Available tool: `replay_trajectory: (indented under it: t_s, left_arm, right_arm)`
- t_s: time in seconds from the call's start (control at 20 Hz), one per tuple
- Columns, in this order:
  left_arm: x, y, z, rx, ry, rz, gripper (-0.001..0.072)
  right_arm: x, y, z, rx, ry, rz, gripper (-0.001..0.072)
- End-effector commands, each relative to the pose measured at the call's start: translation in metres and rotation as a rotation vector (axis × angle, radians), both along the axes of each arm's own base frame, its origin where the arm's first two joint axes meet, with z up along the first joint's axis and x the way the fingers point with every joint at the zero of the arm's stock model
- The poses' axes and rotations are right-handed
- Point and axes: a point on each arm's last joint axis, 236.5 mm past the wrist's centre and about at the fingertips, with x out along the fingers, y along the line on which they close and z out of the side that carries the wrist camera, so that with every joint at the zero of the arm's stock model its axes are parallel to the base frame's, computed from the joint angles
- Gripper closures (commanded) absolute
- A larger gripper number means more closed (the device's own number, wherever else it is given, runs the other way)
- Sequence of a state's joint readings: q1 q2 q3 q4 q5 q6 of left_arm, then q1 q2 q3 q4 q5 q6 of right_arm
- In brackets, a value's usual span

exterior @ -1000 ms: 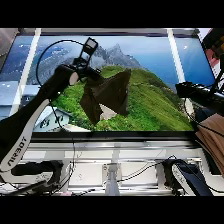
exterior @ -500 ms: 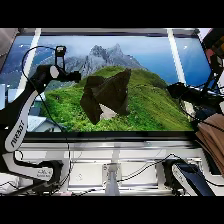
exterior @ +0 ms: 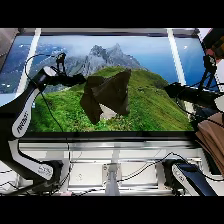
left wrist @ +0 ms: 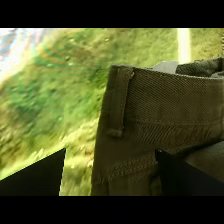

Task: Fold the clothes and pants, and hang the long-sleeved shirts on hangers.

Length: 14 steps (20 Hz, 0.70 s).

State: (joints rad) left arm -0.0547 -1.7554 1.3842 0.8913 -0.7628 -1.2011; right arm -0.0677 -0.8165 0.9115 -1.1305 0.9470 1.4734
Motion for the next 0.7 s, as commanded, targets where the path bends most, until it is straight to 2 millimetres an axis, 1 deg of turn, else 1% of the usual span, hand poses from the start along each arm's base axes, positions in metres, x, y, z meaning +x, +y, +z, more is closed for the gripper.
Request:
replay_trajectory:
  t_s: [0.0,0.1,0.25,0.35,0.4,0.5,0.55,0.6,0.65]
  left_arm:
    - [0.005,-0.008,-0.014,-0.04,0.021,-0.013,0.0074]
    - [-0.002,-0.011,-0.024,-0.046,0.059,-0.031,0.0074]
    - [-0.026,-0.022,-0.04,-0.057,0.145,-0.116,0.0074]
    - [-0.036,-0.03,-0.047,-0.046,0.151,-0.188,0.0084]
    - [-0.036,-0.033,-0.047,-0.04,0.144,-0.196,0.0084]
    - [-0.029,-0.039,-0.044,-0.048,0.116,-0.179,0.0095]
    - [-0.025,-0.042,-0.042,-0.058,0.1,-0.167,0.0137]
    - [-0.02,-0.045,-0.039,-0.071,0.082,-0.159,0.0139]
    - [-0.018,-0.049,-0.035,-0.088,0.067,-0.157,0.02]
  right_arm:
    - [0.004,-0.001,0.002,0.0,-0.019,-0.009,0.0371]
    - [0.005,-0.002,0.003,0.001,-0.021,-0.01,0.0371]
    - [0.005,-0.001,0.003,0.002,-0.022,-0.01,0.0371]
    - [0.005,0.0,0.004,0.012,-0.022,-0.009,0.037]
    - [0.005,0.002,0.005,0.025,-0.023,-0.008,0.0371]
    - [0.006,0.008,0.009,0.06,-0.03,-0.008,0.0371]
    - [0.006,0.01,0.01,0.076,-0.031,-0.008,0.0371]
    - [0.007,0.013,0.012,0.092,-0.034,-0.008,0.0371]
    - [0.007,0.015,0.014,0.107,-0.036,-0.007,0.037]
